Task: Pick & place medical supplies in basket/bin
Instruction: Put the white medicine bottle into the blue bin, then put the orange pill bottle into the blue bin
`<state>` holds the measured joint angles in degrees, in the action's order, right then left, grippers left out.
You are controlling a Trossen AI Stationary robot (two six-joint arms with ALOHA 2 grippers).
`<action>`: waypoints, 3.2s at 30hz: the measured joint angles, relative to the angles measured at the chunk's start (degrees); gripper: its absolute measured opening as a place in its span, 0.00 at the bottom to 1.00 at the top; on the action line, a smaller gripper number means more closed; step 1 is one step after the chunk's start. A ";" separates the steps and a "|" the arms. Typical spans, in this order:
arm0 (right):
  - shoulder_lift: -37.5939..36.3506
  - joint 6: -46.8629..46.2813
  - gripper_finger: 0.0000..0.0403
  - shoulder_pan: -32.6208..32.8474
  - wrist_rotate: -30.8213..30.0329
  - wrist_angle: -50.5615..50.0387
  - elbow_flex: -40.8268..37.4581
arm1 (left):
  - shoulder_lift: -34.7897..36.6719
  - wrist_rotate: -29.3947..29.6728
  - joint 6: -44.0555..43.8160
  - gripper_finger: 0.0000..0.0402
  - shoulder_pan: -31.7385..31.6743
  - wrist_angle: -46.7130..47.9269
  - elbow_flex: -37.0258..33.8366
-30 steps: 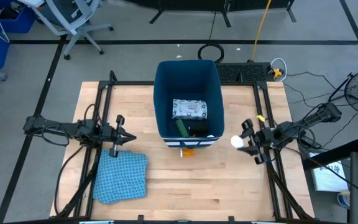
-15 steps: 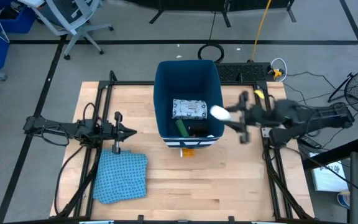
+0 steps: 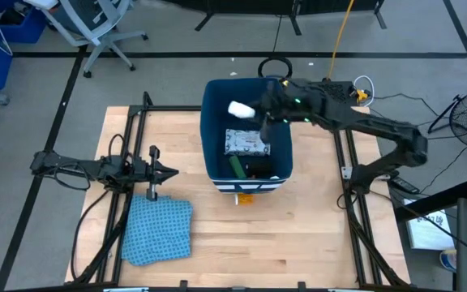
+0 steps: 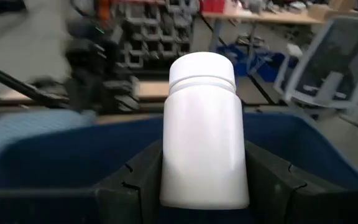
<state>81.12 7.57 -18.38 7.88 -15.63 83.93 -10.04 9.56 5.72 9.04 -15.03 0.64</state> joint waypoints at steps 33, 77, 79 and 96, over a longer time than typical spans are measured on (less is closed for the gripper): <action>24.31 14.74 0.42 -9.06 -6.11 7.64 0.30 | 0.00 0.16 -0.69 0.05 0.00 3.29 0.00; 26.02 6.60 0.64 -8.82 -0.66 17.76 0.32 | -0.02 -1.63 1.61 0.05 0.00 0.71 0.00; 24.55 6.60 0.64 -8.82 -0.66 17.33 0.32 | -0.01 -1.84 1.22 0.05 0.00 0.32 0.00; -6.40 4.91 0.48 -5.75 5.74 -6.29 -0.19 | -0.02 -1.72 -0.09 0.05 0.00 1.51 0.00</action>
<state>74.72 12.48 -24.13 13.62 -21.92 83.74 -10.07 7.84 5.63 9.04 -13.52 0.64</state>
